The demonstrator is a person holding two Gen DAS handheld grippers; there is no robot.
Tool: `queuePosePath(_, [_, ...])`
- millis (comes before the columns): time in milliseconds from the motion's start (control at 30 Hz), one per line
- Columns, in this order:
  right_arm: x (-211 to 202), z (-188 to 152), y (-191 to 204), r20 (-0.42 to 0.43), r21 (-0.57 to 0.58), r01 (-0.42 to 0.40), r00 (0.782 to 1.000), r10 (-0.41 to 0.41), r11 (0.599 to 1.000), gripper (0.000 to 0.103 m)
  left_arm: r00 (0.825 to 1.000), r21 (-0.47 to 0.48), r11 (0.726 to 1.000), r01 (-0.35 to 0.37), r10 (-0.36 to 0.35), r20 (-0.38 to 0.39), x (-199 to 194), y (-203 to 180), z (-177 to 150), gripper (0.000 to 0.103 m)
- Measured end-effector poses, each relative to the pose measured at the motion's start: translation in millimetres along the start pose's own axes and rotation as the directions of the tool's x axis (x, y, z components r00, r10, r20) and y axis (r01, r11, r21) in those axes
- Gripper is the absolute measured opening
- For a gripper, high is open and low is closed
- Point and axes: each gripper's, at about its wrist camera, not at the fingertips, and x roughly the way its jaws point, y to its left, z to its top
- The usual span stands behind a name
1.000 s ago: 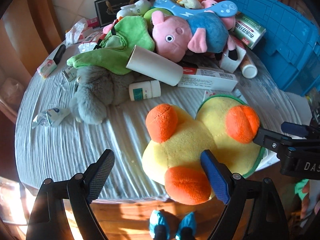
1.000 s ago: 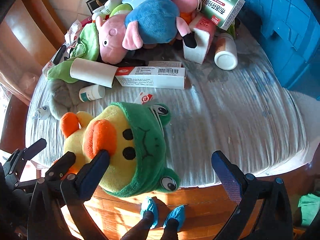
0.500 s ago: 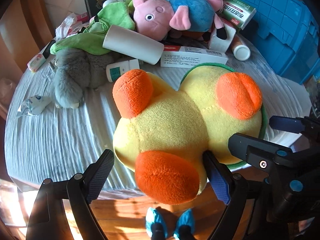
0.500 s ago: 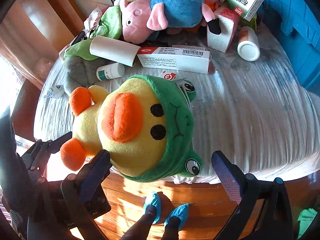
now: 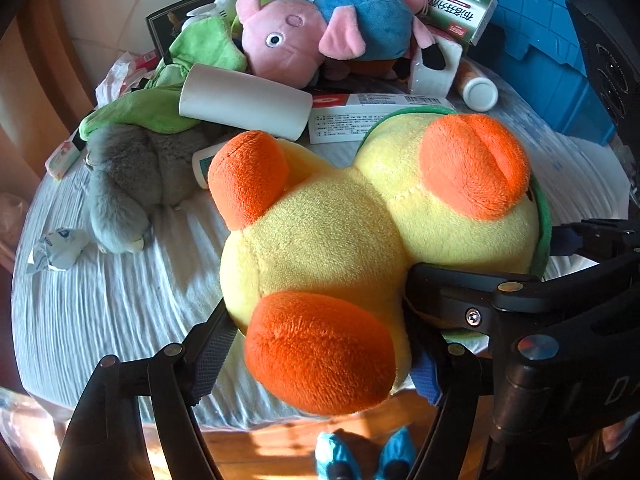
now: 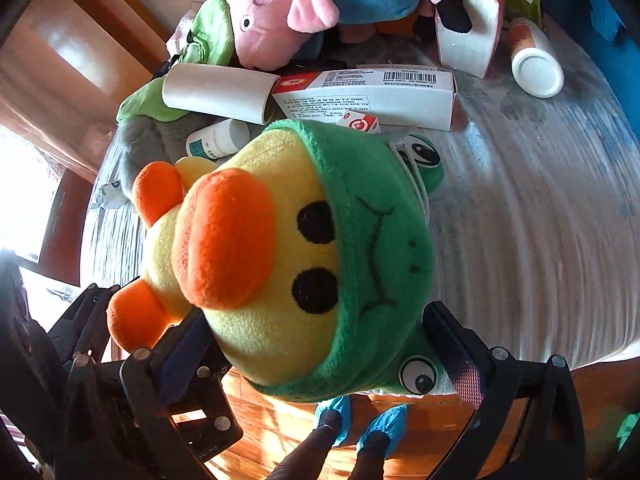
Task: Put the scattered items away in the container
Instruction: 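Grasp the yellow duck plush in the frog hat with the right tool and lift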
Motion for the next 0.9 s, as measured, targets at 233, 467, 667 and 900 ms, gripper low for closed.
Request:
queuePosePath(233, [-10,2,11,0.041,-0.033,0.036,0.999,-0.035,0.999,0.092,0.999,0.003,1.000,0.023,-0.023,0.027,-7,1,9,0.065])
queuePosePath(467, [-24,9,9,0.089,-0.032,0.032,0.996,-0.029,0.999,0.092,0.997,0.020,1.000,0.020,-0.022,0.071,-21,1,20,0.064])
queuePosePath(667, [-49,23,14,0.153,-0.031,0.039,0.988,-0.034,0.999,0.092,0.991,0.040,0.999,0.019,-0.024,0.132,-40,1,44,0.064])
queuePosePath(900, [-95,52,24,0.251,-0.035,0.074,0.966,-0.063,0.997,0.092,0.972,0.070,0.997,0.025,-0.041,0.230,-76,5,85,0.064])
